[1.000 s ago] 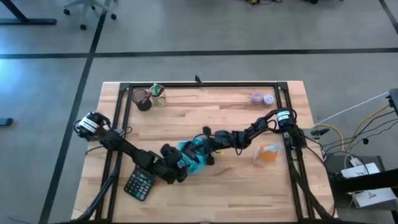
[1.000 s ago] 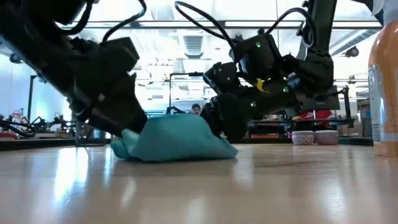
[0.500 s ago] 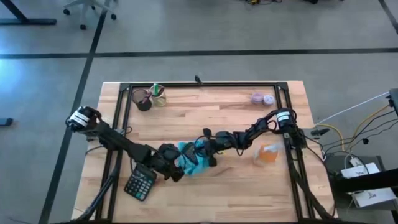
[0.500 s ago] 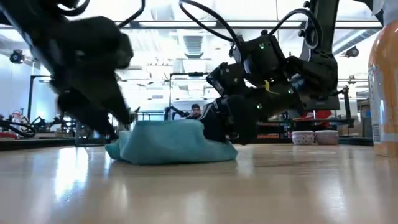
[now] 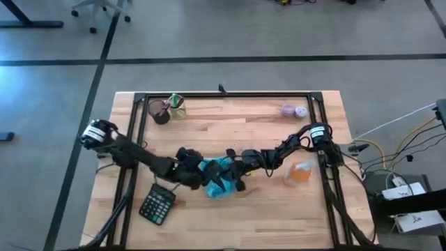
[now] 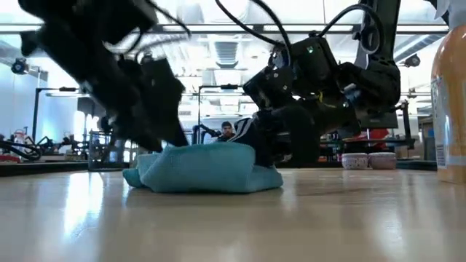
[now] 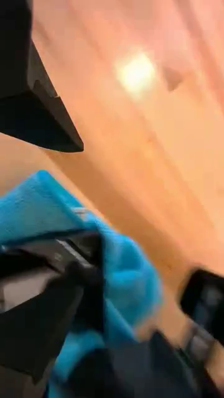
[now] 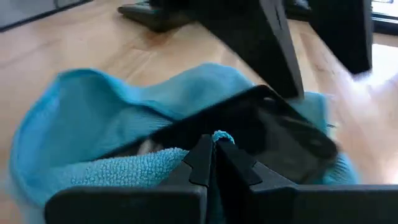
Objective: Apply microfiber cloth
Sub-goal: Wipe the front of the cellphone with the blue microfiber cloth
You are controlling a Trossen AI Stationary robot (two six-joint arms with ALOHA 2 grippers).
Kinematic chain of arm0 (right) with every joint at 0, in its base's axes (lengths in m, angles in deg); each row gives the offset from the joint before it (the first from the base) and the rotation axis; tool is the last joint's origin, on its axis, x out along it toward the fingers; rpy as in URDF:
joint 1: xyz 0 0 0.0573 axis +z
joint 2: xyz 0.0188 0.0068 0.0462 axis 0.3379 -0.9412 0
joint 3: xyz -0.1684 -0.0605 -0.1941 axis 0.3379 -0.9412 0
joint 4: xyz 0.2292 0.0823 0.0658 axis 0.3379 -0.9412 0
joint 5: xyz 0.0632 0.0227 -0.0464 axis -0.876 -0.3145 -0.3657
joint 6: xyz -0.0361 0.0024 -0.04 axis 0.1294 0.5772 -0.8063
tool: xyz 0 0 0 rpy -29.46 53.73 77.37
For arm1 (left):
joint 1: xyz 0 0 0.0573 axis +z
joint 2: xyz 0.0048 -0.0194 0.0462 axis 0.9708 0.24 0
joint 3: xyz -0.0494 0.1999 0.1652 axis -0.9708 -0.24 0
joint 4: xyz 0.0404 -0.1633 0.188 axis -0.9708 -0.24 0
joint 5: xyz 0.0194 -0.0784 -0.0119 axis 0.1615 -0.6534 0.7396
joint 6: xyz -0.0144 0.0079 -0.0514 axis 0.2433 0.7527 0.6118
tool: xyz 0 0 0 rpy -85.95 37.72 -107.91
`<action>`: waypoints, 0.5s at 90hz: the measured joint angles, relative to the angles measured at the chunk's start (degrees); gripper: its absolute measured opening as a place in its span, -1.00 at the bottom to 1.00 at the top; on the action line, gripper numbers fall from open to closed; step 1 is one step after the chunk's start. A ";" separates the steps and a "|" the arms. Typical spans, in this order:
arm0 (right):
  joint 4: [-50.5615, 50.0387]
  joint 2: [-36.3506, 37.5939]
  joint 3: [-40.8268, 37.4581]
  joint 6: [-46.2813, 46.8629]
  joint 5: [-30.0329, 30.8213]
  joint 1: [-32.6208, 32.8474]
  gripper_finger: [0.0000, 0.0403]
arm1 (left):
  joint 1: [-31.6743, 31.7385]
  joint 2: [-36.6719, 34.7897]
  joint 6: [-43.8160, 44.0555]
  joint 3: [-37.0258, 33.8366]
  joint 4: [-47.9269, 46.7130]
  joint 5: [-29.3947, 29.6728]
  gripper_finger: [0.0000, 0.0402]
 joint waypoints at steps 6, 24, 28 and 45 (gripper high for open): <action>-0.21 0.00 0.00 0.00 -2.40 0.58 -1.00 | 0.41 1.88 0.51 0.16 0.63 -0.29 0.74; -0.56 0.00 0.11 0.78 -5.53 1.54 -1.00 | 0.58 4.20 1.17 0.24 1.44 -1.43 0.74; -0.57 0.00 0.12 1.66 -4.10 1.52 -1.00 | 0.58 4.01 1.21 0.23 1.42 -1.78 0.74; -0.30 0.04 -0.31 2.64 12.20 0.60 -1.00 | 0.56 3.72 1.32 0.15 1.35 -2.89 0.74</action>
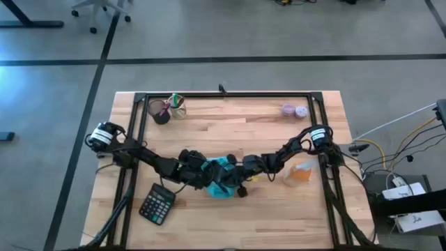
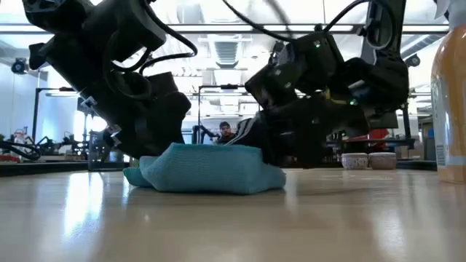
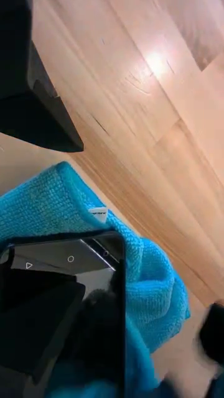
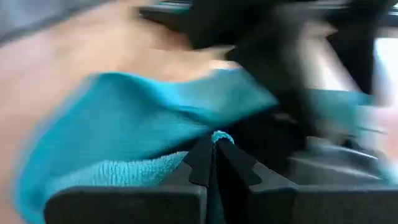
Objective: Apply microfiber cloth
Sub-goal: Wipe the front of the cellphone with the blue microfiber cloth
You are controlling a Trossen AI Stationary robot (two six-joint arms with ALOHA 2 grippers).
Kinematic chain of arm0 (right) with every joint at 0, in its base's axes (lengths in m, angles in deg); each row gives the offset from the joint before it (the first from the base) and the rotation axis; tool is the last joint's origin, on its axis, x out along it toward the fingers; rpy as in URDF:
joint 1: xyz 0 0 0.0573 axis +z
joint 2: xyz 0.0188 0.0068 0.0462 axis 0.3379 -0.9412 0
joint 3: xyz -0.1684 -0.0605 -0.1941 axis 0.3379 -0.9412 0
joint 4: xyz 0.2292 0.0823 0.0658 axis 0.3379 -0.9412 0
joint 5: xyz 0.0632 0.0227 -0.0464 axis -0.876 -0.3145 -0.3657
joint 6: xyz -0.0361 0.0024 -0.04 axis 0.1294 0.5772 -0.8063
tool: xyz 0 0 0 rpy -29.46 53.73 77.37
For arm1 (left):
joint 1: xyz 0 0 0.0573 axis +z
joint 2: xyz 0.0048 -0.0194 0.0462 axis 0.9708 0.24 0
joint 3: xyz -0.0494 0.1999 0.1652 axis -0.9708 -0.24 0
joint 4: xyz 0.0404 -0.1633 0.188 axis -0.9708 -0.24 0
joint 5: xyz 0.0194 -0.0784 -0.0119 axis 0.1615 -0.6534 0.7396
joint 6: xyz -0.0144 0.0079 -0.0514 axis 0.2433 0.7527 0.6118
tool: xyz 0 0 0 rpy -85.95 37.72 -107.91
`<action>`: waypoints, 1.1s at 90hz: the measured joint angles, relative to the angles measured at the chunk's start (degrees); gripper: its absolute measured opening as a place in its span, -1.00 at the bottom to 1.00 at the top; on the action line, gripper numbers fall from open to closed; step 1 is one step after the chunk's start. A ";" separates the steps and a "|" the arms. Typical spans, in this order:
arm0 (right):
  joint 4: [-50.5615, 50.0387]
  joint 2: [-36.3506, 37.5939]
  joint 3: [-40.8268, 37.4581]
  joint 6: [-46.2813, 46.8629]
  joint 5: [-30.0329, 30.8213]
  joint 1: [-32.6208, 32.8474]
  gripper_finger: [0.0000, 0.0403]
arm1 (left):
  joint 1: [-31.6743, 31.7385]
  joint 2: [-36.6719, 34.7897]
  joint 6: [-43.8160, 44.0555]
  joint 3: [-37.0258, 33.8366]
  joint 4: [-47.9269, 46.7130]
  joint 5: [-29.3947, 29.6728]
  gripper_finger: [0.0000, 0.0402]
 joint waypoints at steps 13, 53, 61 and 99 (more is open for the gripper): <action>0.13 0.00 -0.33 4.13 9.72 0.13 -1.00 | 0.04 0.04 1.09 -0.07 -0.11 -1.62 0.74; 0.09 0.00 -1.09 0.74 -20.19 3.13 -1.00 | 0.15 0.13 1.03 -0.22 -0.22 -2.67 0.74; 0.02 0.02 -1.11 -0.02 -20.87 3.20 -1.00 | 0.15 0.15 1.05 -0.22 -0.25 -2.80 0.74; 7.36 -0.02 -4.51 -0.03 1.65 2.99 -1.00 | 0.15 -0.02 0.68 -0.24 -0.33 -2.84 0.74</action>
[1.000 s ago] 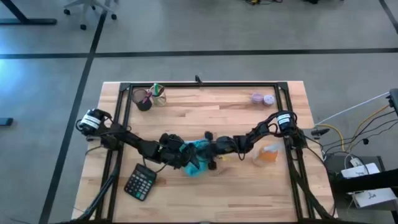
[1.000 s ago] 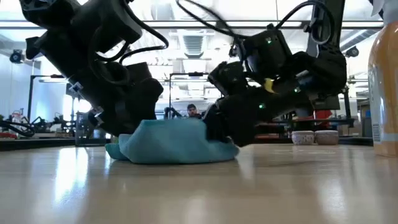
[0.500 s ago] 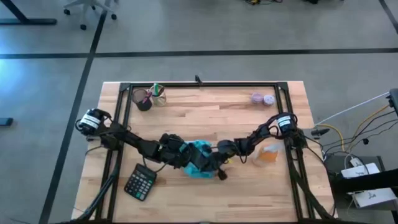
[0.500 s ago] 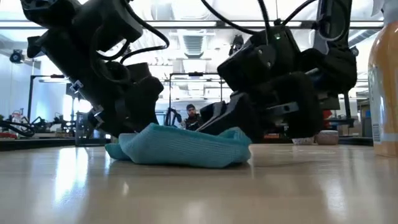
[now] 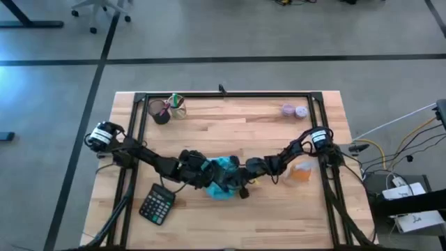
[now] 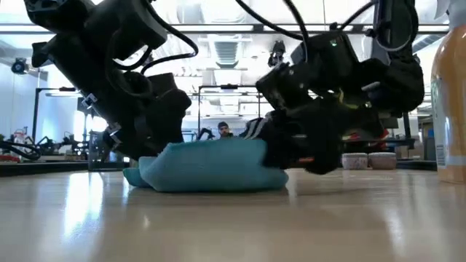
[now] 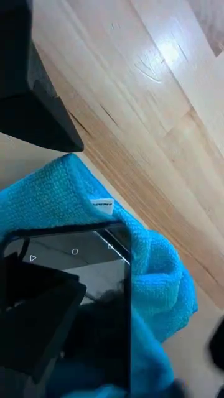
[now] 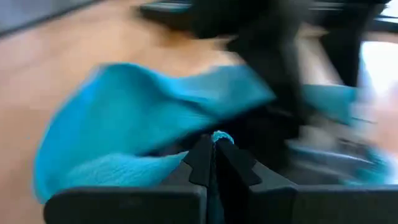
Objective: Apply microfiber cloth
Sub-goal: Wipe the front of the cellphone with the blue microfiber cloth
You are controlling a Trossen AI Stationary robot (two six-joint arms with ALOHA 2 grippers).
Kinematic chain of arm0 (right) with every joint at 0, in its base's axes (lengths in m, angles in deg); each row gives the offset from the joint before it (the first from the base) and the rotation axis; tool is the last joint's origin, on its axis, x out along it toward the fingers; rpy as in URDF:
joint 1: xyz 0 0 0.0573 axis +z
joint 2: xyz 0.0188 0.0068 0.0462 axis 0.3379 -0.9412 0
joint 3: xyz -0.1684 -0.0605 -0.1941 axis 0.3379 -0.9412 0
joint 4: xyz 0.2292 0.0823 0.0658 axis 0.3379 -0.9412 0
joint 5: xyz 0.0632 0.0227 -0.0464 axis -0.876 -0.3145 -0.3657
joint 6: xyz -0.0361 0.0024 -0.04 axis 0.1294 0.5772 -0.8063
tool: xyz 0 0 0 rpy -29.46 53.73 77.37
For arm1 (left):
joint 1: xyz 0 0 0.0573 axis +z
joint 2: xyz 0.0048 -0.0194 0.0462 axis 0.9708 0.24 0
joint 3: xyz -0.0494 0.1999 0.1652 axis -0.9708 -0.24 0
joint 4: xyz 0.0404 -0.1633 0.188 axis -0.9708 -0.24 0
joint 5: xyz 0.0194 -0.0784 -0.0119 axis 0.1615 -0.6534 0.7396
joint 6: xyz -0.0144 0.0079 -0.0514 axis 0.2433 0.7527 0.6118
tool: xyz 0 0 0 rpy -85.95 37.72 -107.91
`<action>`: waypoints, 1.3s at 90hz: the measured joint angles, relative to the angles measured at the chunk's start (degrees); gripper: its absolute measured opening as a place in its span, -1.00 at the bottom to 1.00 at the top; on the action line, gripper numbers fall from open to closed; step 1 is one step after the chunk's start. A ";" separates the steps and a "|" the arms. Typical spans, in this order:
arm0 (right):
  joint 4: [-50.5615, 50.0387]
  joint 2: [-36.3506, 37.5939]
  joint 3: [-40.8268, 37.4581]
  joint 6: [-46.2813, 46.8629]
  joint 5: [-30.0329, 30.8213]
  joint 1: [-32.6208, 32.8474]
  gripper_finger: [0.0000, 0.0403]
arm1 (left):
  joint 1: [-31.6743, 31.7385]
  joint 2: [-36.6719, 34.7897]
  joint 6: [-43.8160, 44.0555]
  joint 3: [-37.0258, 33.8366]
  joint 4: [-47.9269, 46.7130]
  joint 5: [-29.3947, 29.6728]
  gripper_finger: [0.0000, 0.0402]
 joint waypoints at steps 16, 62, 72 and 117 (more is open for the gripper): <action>8.05 -0.07 -4.77 1.43 5.66 -0.65 -1.00 | -0.02 0.00 -0.02 -0.02 0.00 0.26 0.74; -2.93 0.00 1.02 -1.22 -24.23 0.09 -1.00 | 0.28 -0.13 -0.28 -0.02 0.00 0.31 0.74; -2.54 0.02 0.70 -1.05 -20.73 0.20 -1.00 | 0.31 -0.31 -0.51 -0.02 -0.02 0.31 0.74; -1.03 0.02 -0.01 3.88 7.95 -0.02 -1.00 | 0.35 -0.55 -1.73 -0.02 0.13 0.59 0.74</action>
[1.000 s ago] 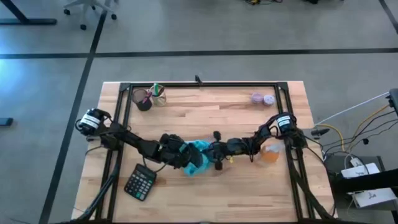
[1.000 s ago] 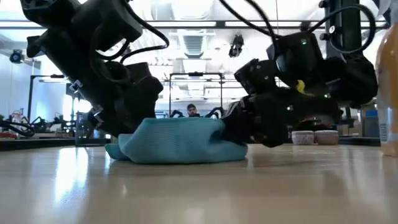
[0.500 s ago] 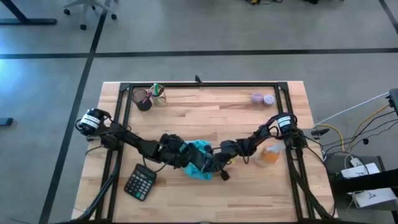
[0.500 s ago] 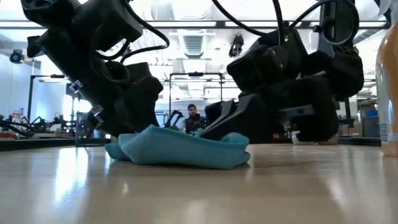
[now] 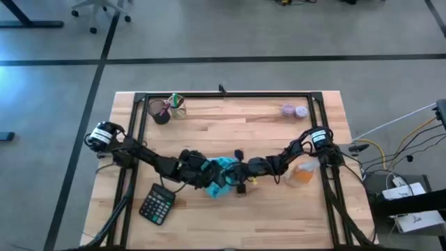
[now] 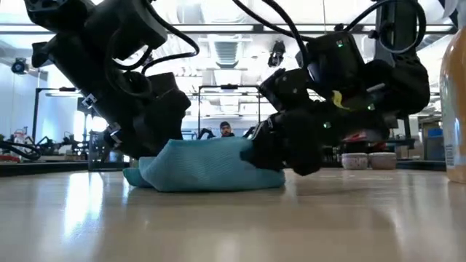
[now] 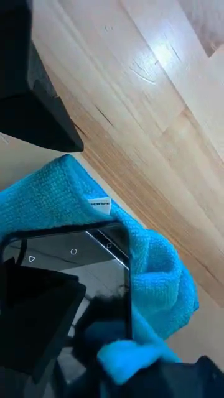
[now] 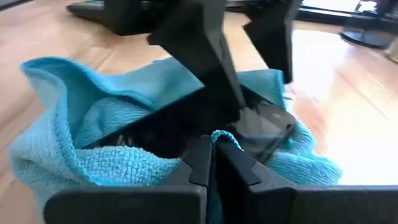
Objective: Apply microfiber cloth
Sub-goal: Wipe the front of the cellphone with the blue microfiber cloth
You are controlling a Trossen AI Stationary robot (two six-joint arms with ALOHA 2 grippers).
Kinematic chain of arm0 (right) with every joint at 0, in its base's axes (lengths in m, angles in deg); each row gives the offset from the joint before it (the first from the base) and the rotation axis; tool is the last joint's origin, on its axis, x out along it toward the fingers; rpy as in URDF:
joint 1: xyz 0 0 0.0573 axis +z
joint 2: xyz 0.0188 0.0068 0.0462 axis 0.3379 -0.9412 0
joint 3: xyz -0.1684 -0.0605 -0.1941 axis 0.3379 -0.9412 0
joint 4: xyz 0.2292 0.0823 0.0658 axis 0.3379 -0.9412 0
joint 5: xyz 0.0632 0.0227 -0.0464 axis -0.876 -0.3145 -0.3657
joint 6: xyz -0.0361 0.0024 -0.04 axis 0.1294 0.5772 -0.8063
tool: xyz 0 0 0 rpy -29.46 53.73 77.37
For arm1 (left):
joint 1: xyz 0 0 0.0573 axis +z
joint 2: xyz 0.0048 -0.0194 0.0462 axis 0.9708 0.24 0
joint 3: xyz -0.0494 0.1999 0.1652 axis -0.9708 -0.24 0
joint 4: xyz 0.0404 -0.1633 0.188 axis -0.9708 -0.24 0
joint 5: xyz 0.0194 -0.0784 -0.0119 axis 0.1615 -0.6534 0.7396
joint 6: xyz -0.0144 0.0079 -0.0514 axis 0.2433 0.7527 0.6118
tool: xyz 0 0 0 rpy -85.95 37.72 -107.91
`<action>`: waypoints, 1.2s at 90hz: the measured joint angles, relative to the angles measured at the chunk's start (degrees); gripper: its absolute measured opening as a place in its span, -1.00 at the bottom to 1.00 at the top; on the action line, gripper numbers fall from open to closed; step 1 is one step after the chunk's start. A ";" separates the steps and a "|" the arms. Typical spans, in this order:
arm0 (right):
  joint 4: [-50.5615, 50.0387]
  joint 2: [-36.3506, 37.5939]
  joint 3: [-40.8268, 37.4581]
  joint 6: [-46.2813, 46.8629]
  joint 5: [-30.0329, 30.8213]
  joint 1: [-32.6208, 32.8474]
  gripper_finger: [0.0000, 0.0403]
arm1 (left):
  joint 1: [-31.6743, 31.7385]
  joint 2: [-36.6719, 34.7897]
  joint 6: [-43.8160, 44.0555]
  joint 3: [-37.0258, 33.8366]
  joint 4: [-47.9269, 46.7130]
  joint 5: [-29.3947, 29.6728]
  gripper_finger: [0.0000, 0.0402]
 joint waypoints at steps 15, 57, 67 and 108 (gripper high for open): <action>-0.14 0.00 0.00 -1.17 -7.43 -0.23 -1.00 | 0.00 -0.17 -0.04 0.00 0.02 -0.06 0.74; -2.54 0.13 0.00 -1.94 -26.80 0.23 -1.00 | 0.00 -0.36 -0.87 0.00 0.07 -0.31 0.74; -1.49 0.13 -0.77 -2.56 -21.89 0.65 -1.00 | 0.00 -0.42 -0.87 0.00 0.07 -0.31 0.74; 8.56 -0.15 -8.35 -0.48 -5.04 0.31 -1.00 | 0.00 -0.94 -1.16 -0.02 0.07 -0.20 0.74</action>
